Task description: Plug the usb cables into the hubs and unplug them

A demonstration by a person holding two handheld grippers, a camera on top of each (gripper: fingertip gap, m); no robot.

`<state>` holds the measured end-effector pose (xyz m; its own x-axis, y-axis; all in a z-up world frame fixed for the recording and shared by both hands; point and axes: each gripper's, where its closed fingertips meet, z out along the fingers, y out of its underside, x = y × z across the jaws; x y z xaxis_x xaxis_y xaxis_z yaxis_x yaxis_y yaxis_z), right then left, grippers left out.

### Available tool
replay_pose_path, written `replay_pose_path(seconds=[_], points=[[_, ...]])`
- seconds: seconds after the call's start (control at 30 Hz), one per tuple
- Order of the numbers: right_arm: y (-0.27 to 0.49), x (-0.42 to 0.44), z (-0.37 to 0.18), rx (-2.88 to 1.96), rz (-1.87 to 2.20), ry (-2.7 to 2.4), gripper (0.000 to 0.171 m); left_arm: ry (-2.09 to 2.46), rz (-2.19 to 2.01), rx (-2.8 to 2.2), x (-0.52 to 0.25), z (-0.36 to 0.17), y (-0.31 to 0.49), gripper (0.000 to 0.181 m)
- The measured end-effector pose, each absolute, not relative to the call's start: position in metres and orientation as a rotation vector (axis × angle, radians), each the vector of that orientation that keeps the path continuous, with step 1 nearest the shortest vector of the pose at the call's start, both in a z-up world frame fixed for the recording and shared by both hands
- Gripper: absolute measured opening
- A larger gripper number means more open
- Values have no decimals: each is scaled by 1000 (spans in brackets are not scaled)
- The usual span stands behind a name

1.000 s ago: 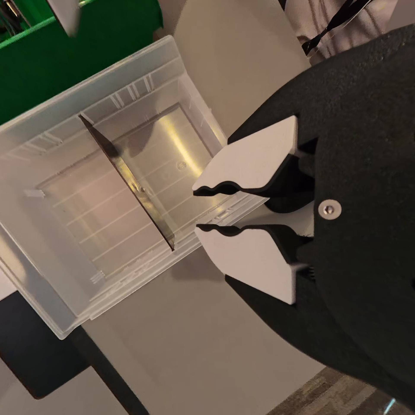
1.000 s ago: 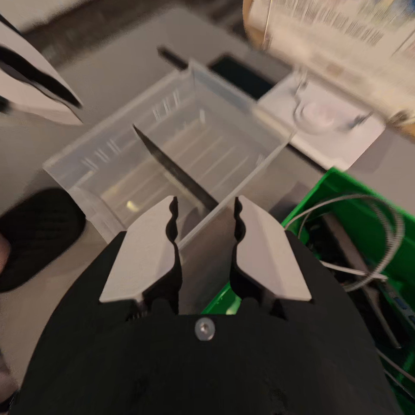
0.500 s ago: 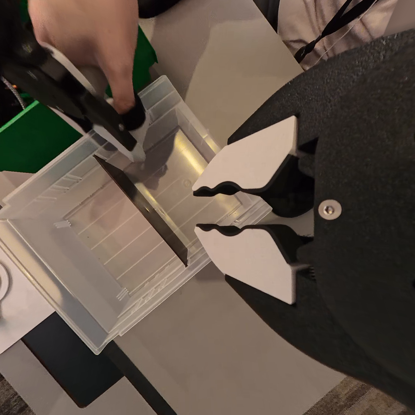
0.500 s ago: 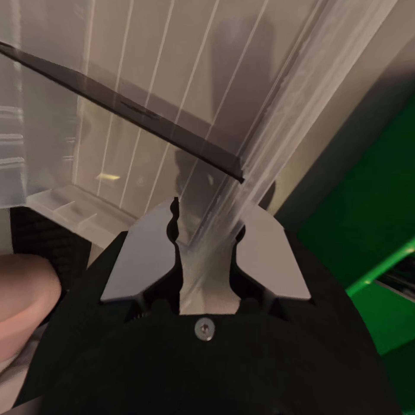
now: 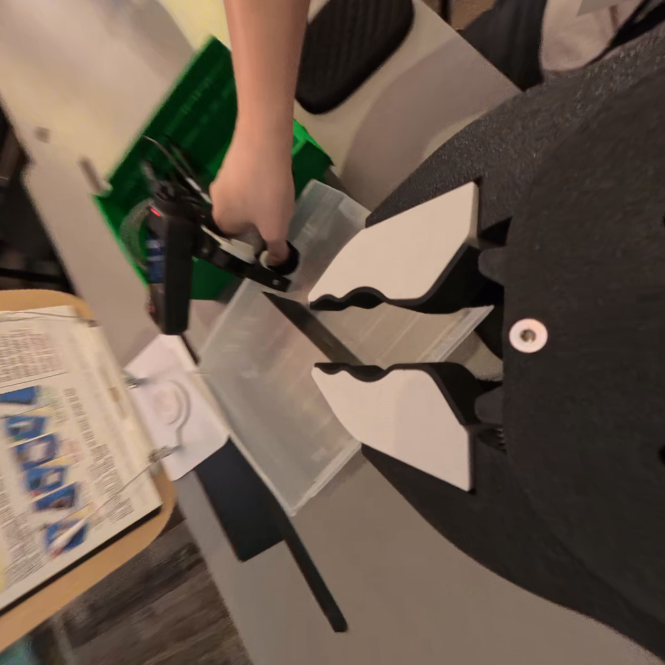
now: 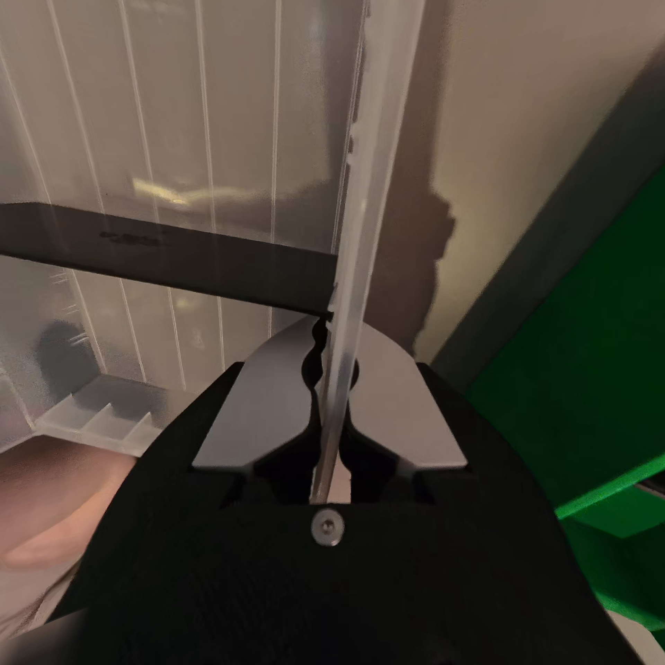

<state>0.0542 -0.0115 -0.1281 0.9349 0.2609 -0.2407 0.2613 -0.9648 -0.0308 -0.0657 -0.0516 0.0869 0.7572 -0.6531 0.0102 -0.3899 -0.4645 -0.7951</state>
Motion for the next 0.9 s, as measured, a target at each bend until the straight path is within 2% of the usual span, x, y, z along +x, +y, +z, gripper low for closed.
replay_pose_path(seconds=[0.23, 0.33, 0.53, 0.7, 0.8, 0.9], points=[[-33, 54, -56, 2918, -498, 465, 6, 542, -621, -1662, -83, 181, -105, 43], [-33, 96, -12, 2955, -500, 437, 6, 565, -642, -1637, -83, 185, -120, 56], [-58, 274, 89, 3119, -379, 165, 5, 829, -692, -1858, -31, 130, -111, 74], [-120, 450, 163, 3330, -24, -312, 5, 1033, -774, -2091, 49, 66, -84, 83], [-172, 526, 177, 3334, 113, -630, 5, 1061, -849, -2216, 97, 26, -70, 83], [-222, 568, 161, 3268, 70, -827, 5, 1089, -773, -2296, 126, -15, -56, 88]])
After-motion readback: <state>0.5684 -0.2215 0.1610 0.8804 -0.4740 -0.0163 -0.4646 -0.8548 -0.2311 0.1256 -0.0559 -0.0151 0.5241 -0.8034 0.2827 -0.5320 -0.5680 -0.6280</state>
